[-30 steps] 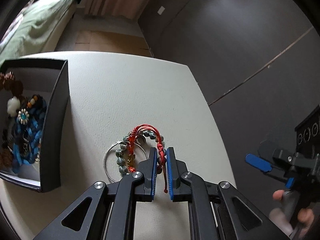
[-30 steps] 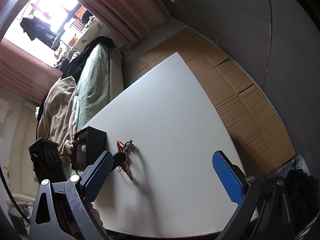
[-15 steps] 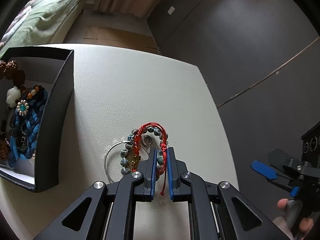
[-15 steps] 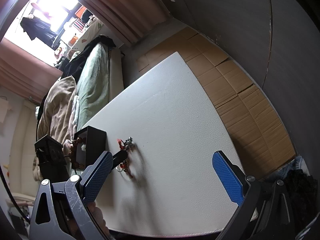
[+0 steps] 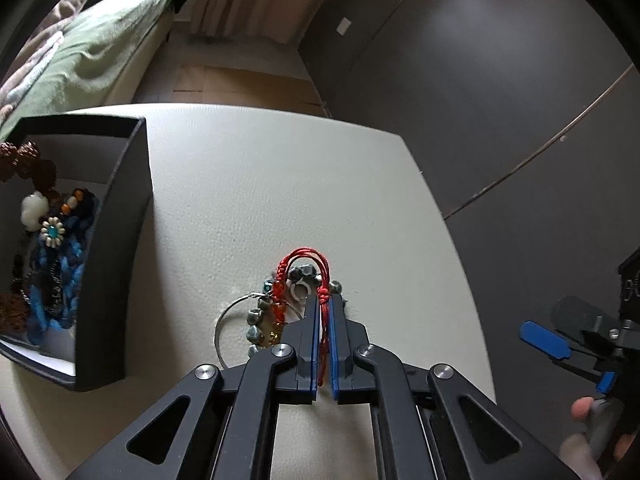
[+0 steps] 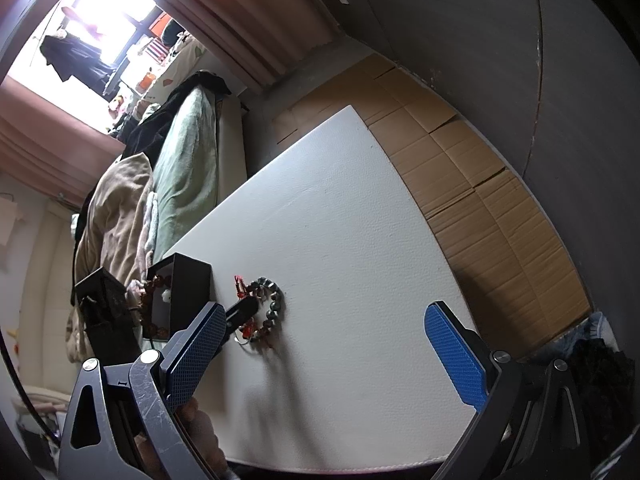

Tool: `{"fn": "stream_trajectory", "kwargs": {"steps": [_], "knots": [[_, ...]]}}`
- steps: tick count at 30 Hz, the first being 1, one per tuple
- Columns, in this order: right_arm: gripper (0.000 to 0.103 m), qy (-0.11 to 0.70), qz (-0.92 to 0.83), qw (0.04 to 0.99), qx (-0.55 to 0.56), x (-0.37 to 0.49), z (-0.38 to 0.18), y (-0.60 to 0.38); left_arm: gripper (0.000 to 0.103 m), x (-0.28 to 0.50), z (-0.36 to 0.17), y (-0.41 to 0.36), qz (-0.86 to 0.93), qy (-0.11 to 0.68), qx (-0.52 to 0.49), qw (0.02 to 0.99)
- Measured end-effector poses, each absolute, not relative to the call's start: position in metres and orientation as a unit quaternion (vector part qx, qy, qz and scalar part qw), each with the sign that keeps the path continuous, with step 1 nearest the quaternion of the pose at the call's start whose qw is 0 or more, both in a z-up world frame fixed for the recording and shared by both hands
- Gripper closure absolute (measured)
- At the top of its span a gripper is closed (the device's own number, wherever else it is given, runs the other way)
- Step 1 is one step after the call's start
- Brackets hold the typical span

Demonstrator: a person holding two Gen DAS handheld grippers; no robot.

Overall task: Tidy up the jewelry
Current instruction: 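Carry the red-string bracelet into the box with the left gripper while the right gripper grasps a silver hoop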

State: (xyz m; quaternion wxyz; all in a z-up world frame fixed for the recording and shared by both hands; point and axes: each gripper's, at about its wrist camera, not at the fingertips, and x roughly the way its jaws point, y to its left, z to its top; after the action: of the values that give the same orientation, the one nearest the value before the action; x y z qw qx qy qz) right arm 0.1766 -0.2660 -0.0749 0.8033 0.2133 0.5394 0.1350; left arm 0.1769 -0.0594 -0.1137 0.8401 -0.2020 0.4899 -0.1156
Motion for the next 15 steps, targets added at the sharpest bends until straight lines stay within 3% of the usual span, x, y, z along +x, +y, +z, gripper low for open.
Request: {"fn": "stream_trajectory", "kwargs": {"steps": [10,12,13,15], "knots": [[0.003,0.546,0.155,0.799,0.2,0.177,-0.081,-0.246,0.099,0.158,-0.079,-0.042,-0.117,0.457,-0.202,0.858],[0.013,0.548,0.16,0.797,0.198,0.177,-0.083,-0.24,0.099,0.155,-0.074,-0.037,-0.118,0.452,-0.205,0.86],[0.025,0.552,0.165,0.793,0.199,0.177,-0.085,-0.236,0.099,0.154,-0.072,-0.035,-0.119,0.45,-0.206,0.861],[0.033,0.557,0.178,0.785,0.204,0.178,-0.09,-0.227,0.099,0.151,-0.067,-0.031,-0.119,0.445,-0.21,0.863]]}}
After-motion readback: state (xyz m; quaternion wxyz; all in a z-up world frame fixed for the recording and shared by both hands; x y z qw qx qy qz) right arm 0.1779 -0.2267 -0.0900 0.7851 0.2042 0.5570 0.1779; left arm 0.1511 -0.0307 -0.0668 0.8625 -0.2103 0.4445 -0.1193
